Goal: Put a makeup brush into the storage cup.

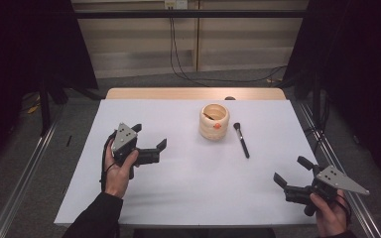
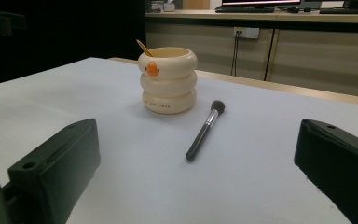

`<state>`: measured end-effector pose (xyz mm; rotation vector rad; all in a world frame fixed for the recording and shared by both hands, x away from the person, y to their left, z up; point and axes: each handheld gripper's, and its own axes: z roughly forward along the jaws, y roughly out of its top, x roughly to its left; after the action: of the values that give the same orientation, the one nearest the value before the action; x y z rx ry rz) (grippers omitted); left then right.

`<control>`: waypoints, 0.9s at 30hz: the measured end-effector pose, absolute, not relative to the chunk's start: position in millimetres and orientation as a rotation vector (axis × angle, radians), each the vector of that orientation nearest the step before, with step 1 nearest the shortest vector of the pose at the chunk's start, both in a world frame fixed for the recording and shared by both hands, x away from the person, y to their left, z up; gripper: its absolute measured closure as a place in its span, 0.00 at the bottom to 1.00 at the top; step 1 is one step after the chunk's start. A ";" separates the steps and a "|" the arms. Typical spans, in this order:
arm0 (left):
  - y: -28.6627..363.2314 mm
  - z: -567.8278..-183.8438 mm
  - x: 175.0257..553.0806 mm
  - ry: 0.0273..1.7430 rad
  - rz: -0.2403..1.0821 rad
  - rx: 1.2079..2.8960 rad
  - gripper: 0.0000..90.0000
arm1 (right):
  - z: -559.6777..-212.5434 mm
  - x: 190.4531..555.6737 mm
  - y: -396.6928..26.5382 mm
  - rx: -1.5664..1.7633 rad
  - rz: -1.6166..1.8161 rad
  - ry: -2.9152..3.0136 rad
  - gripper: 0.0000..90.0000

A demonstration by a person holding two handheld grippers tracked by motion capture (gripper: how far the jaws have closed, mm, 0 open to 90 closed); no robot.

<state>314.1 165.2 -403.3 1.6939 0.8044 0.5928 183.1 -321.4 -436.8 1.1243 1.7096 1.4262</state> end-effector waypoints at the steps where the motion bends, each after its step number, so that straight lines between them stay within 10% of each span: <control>1: 168.8 -403.6 311.2 0.799 0.593 1.687 0.01 | -437.0 183.3 -321.1 1.126 1.426 1.707 0.00; 27: 209.1 -426.7 242.3 0.862 0.582 1.633 0.01 | -437.1 185.4 -320.3 1.139 1.408 1.707 0.00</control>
<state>242.3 209.1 -426.7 1.6326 0.8625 0.5821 185.4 -320.3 -437.1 1.1390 1.7074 1.4084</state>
